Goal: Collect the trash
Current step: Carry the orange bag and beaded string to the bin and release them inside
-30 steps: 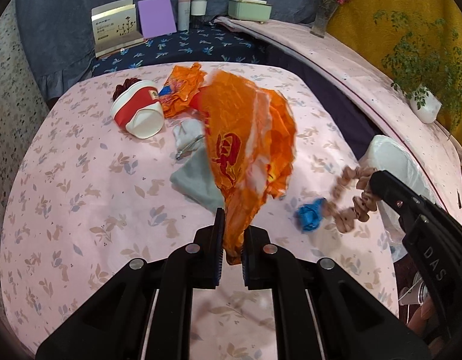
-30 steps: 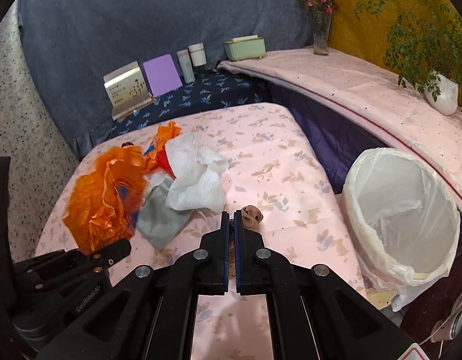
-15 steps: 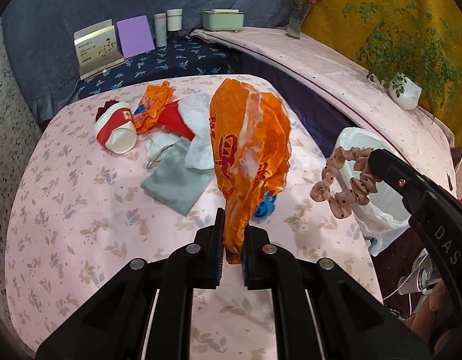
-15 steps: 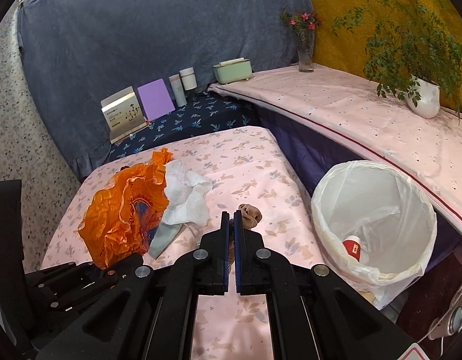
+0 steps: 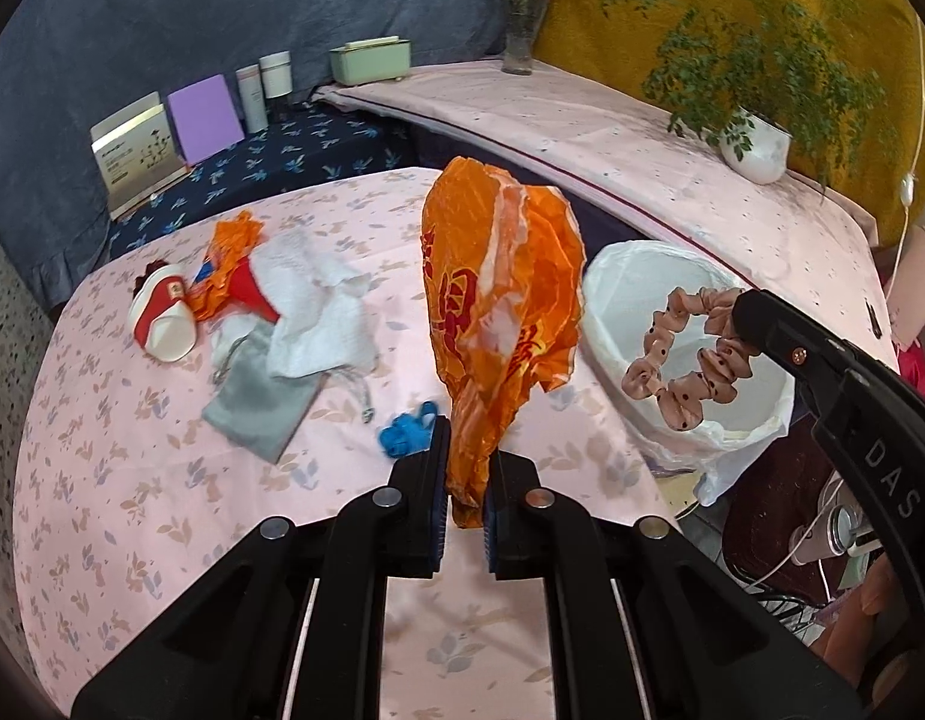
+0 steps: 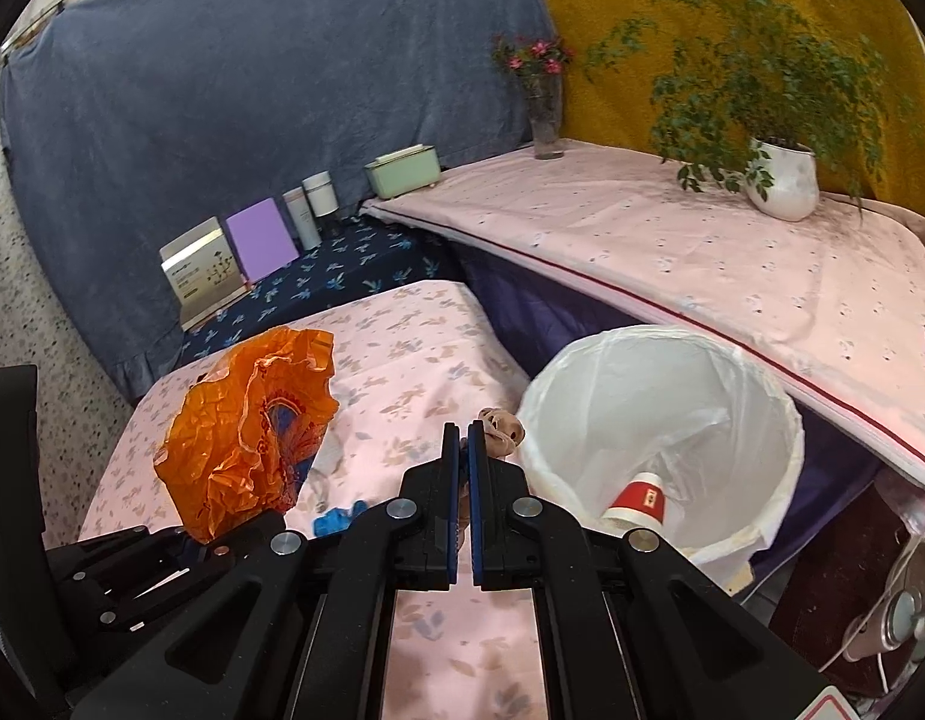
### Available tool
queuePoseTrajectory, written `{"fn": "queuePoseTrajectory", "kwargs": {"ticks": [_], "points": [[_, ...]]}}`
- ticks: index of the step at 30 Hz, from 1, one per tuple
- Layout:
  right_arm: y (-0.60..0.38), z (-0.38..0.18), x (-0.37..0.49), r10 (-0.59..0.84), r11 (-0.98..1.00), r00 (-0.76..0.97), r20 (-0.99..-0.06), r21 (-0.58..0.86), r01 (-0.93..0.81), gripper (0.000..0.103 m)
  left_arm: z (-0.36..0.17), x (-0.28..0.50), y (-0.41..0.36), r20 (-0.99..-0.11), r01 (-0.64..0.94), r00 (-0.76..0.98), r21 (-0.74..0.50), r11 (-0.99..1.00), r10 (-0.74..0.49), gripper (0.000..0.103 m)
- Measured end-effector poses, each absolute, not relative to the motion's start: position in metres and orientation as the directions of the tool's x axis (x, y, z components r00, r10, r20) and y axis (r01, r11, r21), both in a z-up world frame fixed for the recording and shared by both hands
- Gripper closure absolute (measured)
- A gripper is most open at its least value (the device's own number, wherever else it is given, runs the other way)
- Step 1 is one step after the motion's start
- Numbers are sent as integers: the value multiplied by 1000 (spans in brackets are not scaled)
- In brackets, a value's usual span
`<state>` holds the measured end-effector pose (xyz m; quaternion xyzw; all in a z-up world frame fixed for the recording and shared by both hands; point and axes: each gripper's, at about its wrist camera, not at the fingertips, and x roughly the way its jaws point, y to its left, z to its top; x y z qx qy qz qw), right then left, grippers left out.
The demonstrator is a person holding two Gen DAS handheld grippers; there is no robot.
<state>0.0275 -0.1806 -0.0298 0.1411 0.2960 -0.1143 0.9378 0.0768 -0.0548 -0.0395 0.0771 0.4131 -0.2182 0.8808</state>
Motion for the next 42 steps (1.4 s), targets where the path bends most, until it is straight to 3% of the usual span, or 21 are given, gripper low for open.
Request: {"fn": "queuePoseTrajectory", "kwargs": {"ticks": [18,28,32,42], "points": [[-297,-43,-15,-301,821,745,-596,236,520,100,-49,69,-178,-780,649,469,-14,760,-414,94],[-329,-56,-9,-327,795,717,-616,232,561,100,-65,87,-219,-797,691,415,-37,722,-438,92],[-332,-59,1,-322,798,715,-620,230,558,100,-67,96,-222,-792,676,432,-31,736,-431,60],[-329,-62,29,-305,813,719,-624,222,538,100,-71,118,-210,-798,626,454,-30,779,-396,60]]}}
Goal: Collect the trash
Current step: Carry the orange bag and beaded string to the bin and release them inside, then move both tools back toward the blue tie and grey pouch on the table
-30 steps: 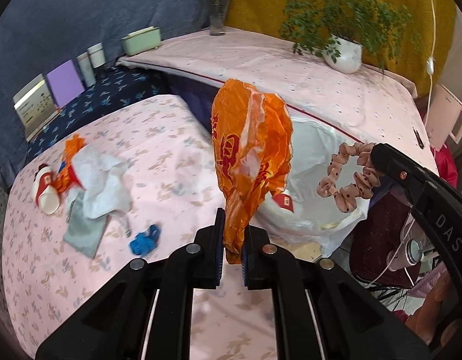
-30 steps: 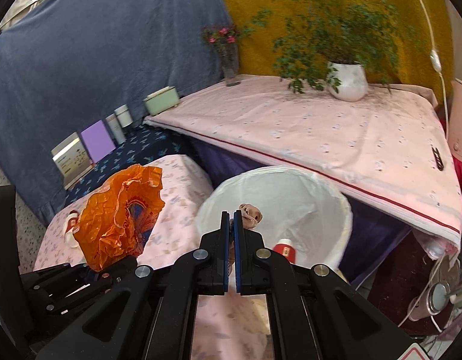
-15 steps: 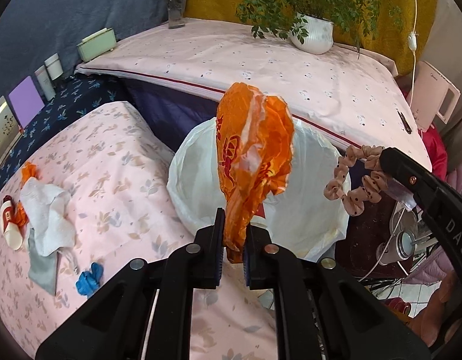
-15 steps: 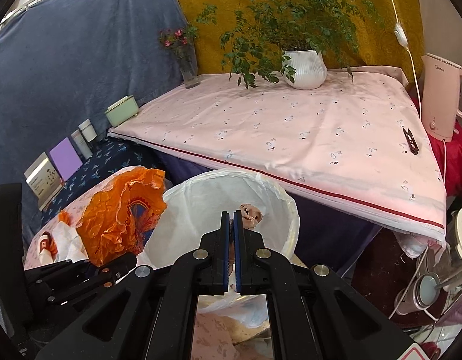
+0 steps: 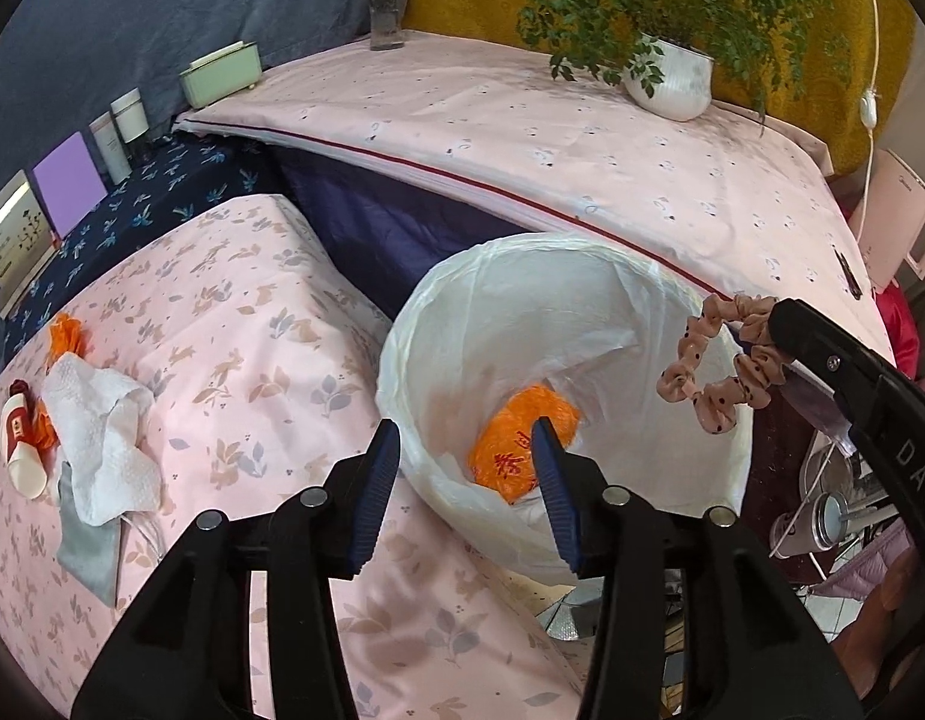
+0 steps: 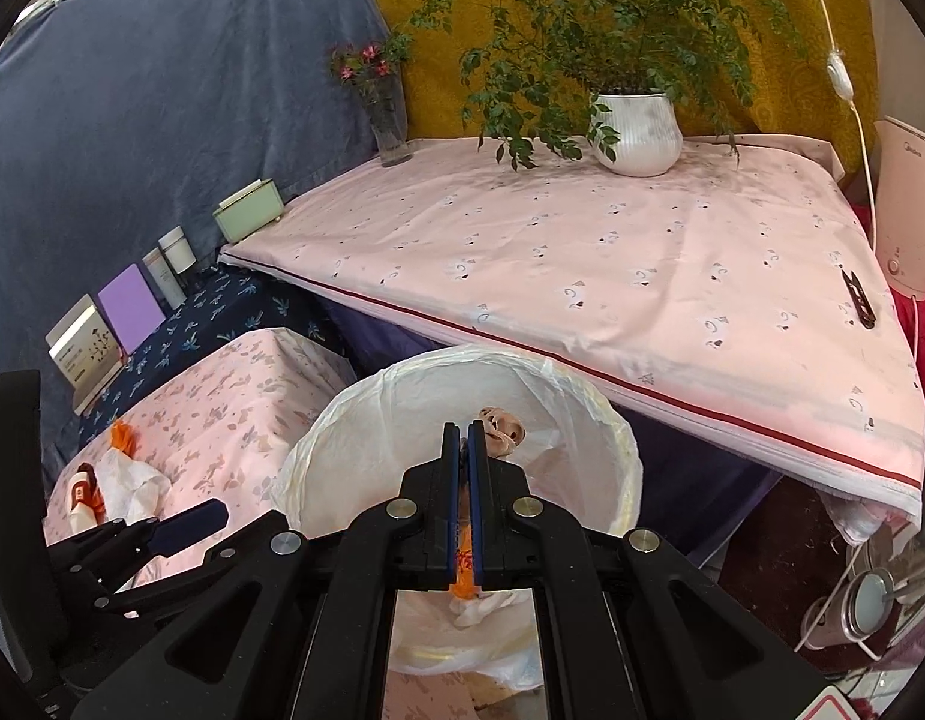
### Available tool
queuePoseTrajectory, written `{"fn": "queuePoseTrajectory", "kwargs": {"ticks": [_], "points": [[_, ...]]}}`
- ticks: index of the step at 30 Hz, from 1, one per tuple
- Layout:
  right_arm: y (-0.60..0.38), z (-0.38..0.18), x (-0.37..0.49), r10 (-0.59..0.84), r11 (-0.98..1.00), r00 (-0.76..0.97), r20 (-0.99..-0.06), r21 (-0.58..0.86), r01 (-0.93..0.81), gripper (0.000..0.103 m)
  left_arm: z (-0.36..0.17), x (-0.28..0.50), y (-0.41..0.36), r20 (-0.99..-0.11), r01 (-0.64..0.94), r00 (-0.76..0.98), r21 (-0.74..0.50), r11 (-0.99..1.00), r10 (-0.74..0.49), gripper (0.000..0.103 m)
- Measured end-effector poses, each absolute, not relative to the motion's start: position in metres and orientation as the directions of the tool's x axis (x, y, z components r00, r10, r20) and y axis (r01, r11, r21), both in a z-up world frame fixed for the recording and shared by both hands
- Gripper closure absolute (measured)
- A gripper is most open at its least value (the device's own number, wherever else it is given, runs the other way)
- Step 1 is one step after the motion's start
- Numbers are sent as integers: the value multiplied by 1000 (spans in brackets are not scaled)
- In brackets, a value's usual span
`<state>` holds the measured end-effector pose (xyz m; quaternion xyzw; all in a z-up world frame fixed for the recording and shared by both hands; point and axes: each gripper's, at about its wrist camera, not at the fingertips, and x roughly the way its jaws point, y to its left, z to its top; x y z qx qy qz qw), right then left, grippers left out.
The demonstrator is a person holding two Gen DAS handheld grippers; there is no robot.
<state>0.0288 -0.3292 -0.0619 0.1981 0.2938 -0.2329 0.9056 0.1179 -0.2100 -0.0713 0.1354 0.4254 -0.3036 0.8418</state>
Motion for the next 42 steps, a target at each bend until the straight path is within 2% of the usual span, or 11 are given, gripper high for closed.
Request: {"fn": "queuePoseTrajectory", "kwargs": {"ticks": [8,9,12,14,16,18,22,26,38,42], "points": [[-320,-64,47,-290,830,719,-632,207,517,96,-70,127,-196,-794,593,474,-32,805,-381,60],[-319,-64,49,-286,834,718,-634,205,513,91,-70,128,-194,-793,587,479,-31,809,-377,58],[-315,-63,54,-285,839,720,-633,199,507,90,-68,131,-186,-786,567,497,-27,823,-368,47],[-312,-62,56,-289,840,718,-633,192,508,85,-67,132,-182,-782,555,508,-23,831,-361,45],[-309,-59,57,-286,842,724,-627,196,503,76,-66,134,-176,-781,544,513,-23,839,-355,44],[-304,-56,57,-286,845,730,-621,195,497,73,-65,136,-171,-781,533,518,-25,846,-349,43],[-291,-51,58,-283,858,735,-616,180,481,72,-63,137,-158,-780,510,525,-31,859,-340,43],[-278,-47,60,-274,870,741,-613,171,463,71,-61,137,-144,-775,487,537,-37,872,-333,36],[-230,-39,66,-229,905,757,-611,153,398,65,-56,140,-89,-770,403,566,-54,913,-295,33],[-214,-37,68,-213,916,764,-609,149,373,57,-56,140,-71,-768,371,577,-57,927,-278,30]]}}
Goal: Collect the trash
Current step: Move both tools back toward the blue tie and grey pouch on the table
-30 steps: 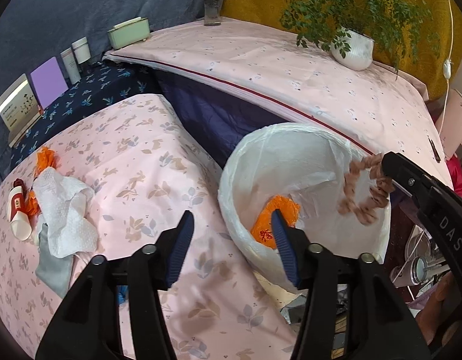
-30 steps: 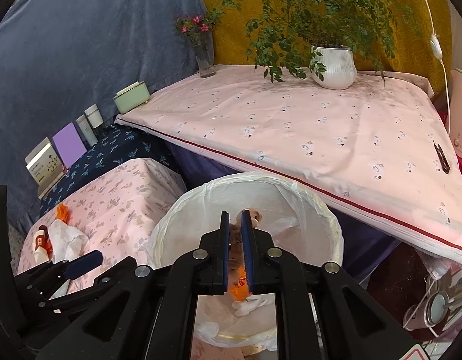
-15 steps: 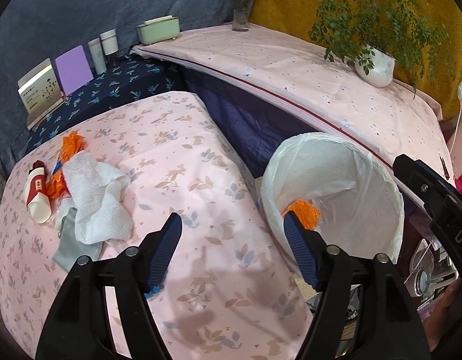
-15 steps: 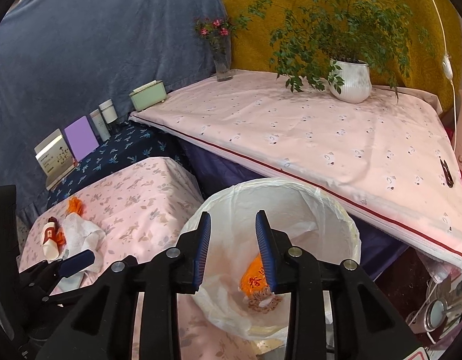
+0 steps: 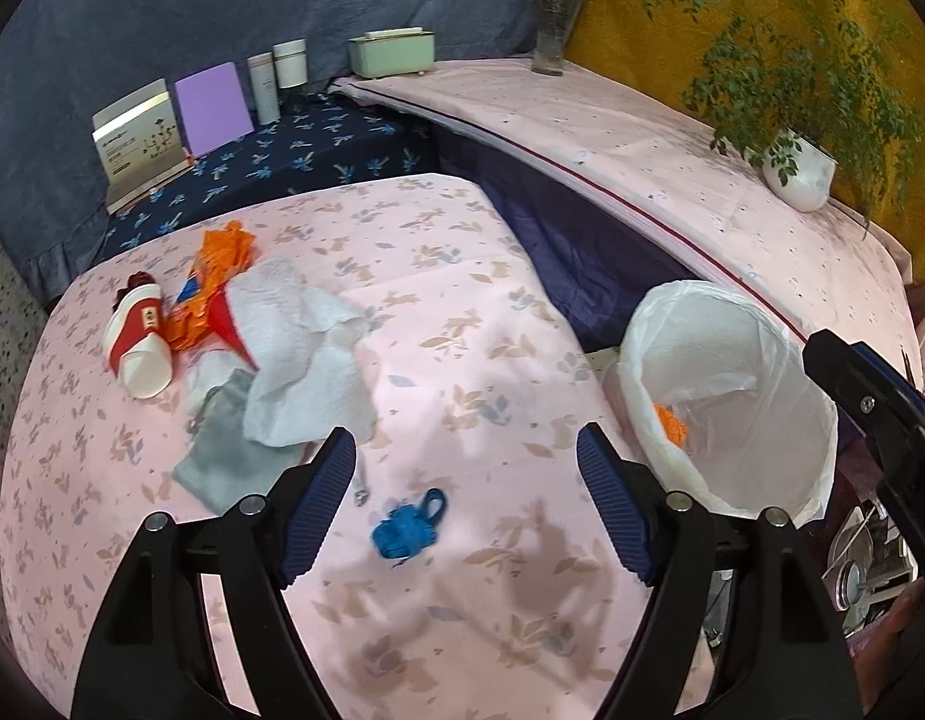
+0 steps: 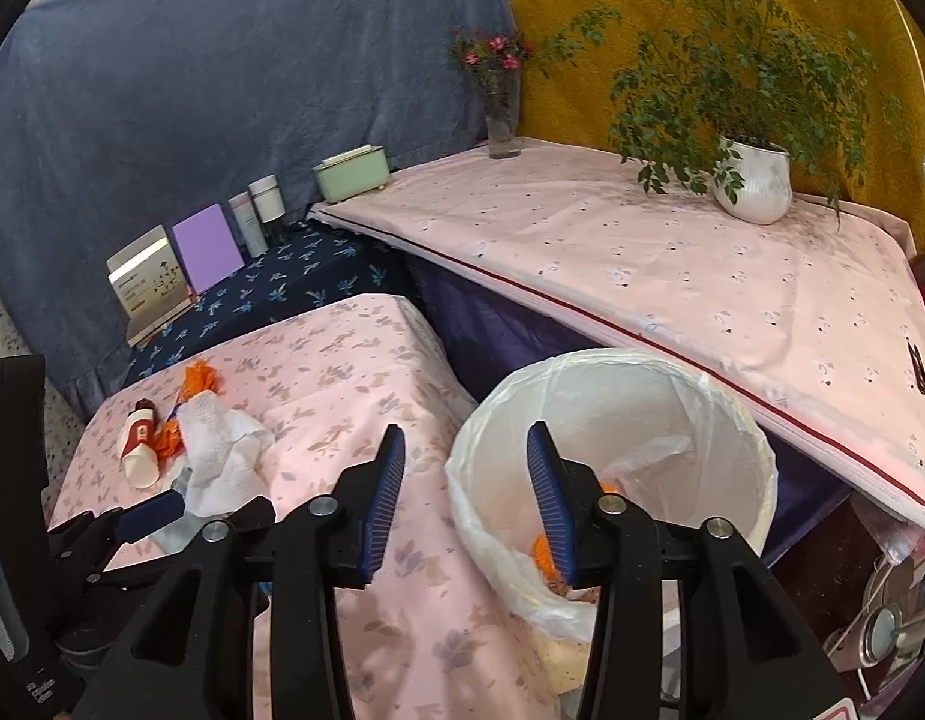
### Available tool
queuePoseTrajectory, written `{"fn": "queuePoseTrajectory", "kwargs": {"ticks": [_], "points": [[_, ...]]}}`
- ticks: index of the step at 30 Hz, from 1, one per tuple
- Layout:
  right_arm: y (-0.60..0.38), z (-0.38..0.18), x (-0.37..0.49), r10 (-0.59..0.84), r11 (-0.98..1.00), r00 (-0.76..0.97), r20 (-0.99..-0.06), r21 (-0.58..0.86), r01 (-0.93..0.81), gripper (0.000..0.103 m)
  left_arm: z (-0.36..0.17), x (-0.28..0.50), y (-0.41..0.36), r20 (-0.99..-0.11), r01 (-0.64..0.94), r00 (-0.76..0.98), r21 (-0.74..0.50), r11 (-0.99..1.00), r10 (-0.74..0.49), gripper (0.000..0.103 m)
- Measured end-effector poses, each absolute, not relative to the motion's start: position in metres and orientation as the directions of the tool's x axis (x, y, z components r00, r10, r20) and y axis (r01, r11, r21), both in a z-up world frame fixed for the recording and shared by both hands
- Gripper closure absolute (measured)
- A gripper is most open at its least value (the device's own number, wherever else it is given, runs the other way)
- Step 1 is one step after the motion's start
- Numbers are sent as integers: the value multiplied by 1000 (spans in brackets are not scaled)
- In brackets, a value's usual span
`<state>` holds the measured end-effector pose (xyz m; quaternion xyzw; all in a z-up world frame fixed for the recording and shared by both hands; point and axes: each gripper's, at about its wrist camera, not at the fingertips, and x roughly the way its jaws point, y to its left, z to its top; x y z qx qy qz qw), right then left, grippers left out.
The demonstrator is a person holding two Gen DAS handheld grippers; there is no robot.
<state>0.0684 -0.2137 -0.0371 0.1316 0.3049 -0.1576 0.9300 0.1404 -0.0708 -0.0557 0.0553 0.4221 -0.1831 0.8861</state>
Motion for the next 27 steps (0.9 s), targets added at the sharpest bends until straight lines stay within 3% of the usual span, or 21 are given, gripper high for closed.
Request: {"fn": "queuePoseTrajectory", "kwargs": {"ticks": [7,27], "points": [[-184,-38,73,-176,935,769,-615,139,326,55,-58,143,-36,-772,303,589,-66,951,-241,24],[-118,-57,95,-101,967,745,-660,110,229,47,-76,154,44,-793,158,588,-82,984,-160,22]]}}
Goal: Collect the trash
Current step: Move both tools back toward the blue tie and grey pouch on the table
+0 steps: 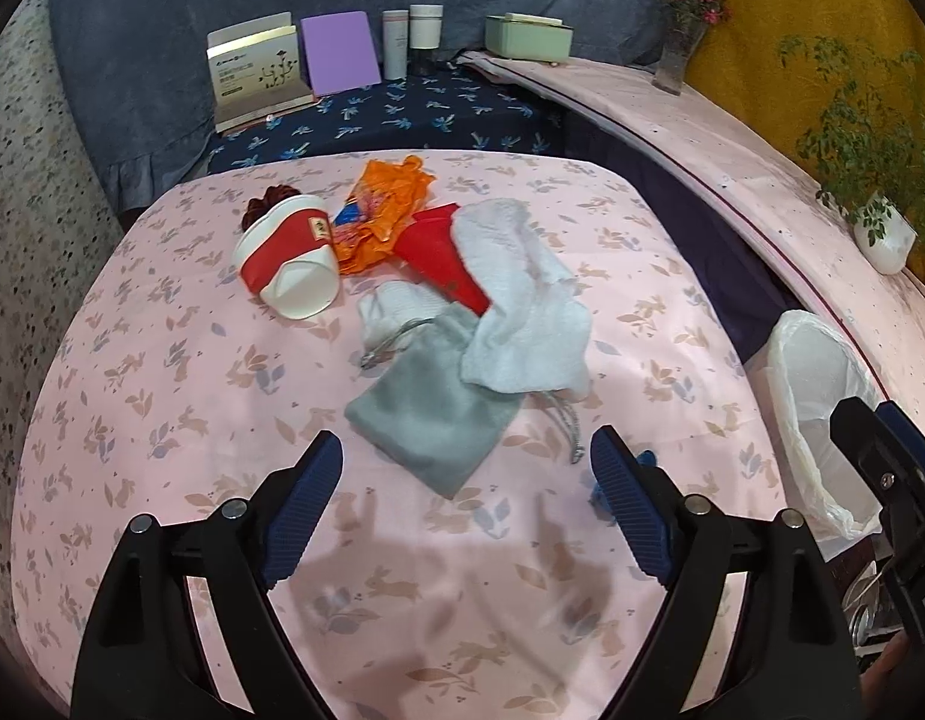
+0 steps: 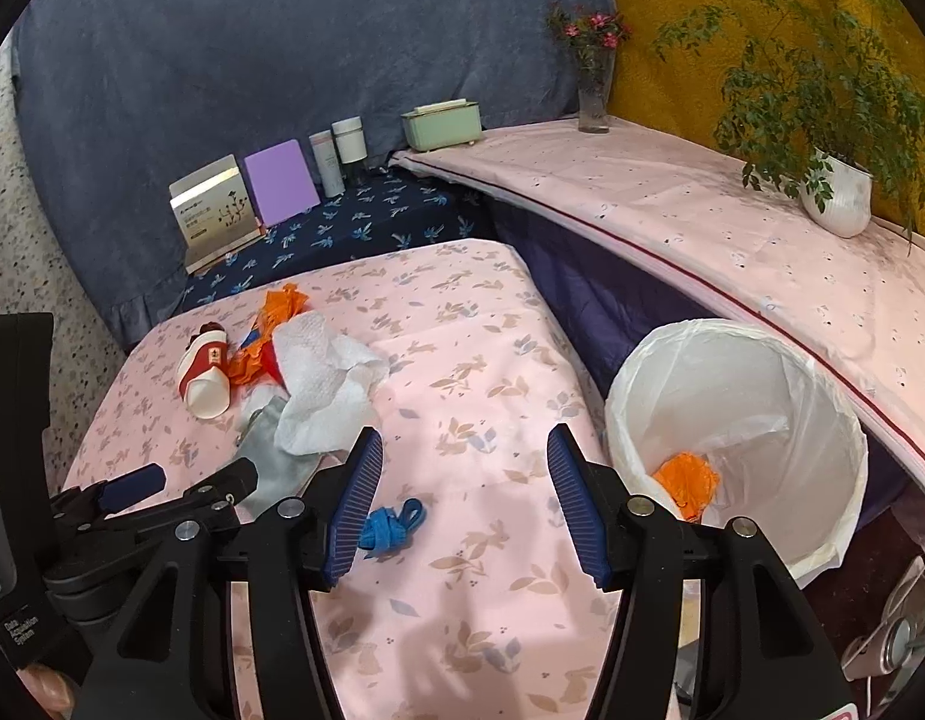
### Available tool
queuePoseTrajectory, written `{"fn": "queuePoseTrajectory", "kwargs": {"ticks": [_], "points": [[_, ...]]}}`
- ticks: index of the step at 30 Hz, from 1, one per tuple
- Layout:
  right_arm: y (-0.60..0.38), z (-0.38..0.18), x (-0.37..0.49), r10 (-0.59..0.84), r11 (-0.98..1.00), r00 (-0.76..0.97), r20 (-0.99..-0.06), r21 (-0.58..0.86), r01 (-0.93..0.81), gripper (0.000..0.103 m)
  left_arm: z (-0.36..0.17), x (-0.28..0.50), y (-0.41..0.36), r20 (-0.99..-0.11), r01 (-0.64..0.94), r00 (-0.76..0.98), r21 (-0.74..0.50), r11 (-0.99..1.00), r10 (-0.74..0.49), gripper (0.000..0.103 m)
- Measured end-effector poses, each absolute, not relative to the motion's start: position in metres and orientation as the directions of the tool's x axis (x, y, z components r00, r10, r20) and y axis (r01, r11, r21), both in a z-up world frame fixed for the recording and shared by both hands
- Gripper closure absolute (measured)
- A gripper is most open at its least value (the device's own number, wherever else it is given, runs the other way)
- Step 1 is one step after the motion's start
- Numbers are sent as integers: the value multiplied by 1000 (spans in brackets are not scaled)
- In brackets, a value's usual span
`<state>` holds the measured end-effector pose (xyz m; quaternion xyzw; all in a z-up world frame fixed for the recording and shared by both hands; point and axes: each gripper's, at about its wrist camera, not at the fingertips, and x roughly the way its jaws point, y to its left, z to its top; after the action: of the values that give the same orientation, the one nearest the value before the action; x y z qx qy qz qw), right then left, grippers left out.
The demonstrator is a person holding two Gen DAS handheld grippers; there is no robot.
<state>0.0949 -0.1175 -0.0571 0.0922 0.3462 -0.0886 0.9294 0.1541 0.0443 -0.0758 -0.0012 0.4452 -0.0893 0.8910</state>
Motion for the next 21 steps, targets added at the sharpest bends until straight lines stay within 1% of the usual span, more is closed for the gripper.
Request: {"fn": "queuePoseTrajectory", "kwargs": {"ticks": [7,12,21], "points": [[-101,-69,104,-84,973,726,-683,100,208,47,-85,160,63,-805,125,577,-81,989,-139,21],[-92,-78,111,-76,976,710,-700,94,198,47,-94,166,74,-814,108,568,-77,991,-125,19],[-83,-106,127,-69,978,662,-746,82,194,47,-118,179,86,-845,79,522,-84,993,-113,18]]}}
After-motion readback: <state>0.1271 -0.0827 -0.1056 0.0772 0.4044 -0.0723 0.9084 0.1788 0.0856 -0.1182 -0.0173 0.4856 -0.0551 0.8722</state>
